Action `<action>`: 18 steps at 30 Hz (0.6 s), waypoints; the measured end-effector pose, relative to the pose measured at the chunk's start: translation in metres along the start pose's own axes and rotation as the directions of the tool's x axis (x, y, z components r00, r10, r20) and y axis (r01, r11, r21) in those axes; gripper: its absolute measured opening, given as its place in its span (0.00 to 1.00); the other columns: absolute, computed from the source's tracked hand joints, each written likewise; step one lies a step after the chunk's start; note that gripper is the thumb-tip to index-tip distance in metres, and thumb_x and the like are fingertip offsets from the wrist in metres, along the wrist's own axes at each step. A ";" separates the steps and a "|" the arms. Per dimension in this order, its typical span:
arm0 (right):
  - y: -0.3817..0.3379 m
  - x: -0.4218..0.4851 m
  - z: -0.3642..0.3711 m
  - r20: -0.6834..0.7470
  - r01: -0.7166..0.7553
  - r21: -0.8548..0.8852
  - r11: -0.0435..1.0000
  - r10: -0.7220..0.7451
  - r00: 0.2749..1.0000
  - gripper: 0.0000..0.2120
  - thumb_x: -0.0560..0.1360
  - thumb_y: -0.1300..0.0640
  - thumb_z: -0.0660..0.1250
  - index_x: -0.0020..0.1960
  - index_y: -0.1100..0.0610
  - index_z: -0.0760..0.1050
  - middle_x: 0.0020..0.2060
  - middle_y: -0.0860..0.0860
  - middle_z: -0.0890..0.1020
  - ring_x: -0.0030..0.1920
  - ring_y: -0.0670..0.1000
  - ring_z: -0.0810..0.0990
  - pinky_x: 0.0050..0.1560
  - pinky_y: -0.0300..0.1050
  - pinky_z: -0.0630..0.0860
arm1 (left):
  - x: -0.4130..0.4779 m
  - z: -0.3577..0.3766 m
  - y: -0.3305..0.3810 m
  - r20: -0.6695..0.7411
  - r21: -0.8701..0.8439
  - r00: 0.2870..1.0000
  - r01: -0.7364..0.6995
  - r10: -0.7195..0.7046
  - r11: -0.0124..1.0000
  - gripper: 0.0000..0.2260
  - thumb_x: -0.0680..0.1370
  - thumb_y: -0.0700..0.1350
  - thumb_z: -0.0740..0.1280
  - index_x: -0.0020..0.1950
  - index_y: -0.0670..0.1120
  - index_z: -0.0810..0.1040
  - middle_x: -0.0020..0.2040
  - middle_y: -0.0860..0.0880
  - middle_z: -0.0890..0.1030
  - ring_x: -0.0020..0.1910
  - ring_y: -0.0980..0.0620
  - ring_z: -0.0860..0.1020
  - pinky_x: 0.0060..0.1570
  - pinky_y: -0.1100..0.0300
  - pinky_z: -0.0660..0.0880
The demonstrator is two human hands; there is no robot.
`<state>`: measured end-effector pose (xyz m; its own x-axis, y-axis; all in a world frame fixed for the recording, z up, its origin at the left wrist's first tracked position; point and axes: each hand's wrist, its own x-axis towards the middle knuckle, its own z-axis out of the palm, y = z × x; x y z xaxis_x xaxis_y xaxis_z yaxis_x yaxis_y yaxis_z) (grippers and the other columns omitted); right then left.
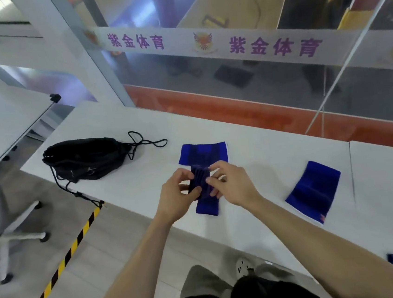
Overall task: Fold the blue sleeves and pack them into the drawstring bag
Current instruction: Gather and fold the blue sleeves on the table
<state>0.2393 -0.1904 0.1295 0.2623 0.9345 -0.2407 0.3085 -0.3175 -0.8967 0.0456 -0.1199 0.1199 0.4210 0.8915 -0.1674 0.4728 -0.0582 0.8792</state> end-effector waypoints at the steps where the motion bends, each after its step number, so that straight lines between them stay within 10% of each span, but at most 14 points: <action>1: -0.001 0.008 0.002 -0.017 0.020 -0.098 0.995 -0.022 1.000 0.17 0.83 0.51 0.73 0.70 0.49 0.76 0.55 0.46 0.85 0.36 0.47 0.88 0.46 0.48 0.87 | 0.006 -0.004 -0.002 0.016 -0.040 1.000 0.019 -0.019 0.999 0.13 0.79 0.36 0.76 0.57 0.49 0.77 0.56 0.50 0.87 0.50 0.43 0.89 0.45 0.51 0.88; 11: 0.015 0.074 0.068 -0.096 -0.171 -0.184 0.968 0.155 0.983 0.08 0.80 0.47 0.75 0.57 0.49 0.83 0.45 0.44 0.86 0.40 0.49 0.84 0.47 0.51 0.84 | 0.065 -0.034 -0.062 0.282 0.064 0.959 0.027 -0.044 0.998 0.12 0.84 0.33 0.64 0.56 0.50 0.70 0.52 0.41 0.86 0.43 0.40 0.88 0.39 0.50 0.87; 18: 0.073 0.052 0.095 -0.137 -0.258 -0.534 0.805 0.219 0.966 0.18 0.83 0.54 0.68 0.73 0.51 0.79 0.68 0.48 0.79 0.66 0.54 0.80 0.66 0.49 0.77 | 0.085 -0.023 -0.141 0.402 0.288 0.899 0.054 -0.172 0.956 0.10 0.85 0.41 0.71 0.64 0.51 0.76 0.57 0.46 0.85 0.47 0.45 0.86 0.43 0.54 0.86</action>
<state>0.1881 -0.1495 0.0164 0.4463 0.8113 -0.3775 0.6689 -0.5827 -0.4616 -0.0033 -0.0253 -0.0081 0.6088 0.6307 -0.4812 0.6977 -0.1371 0.7031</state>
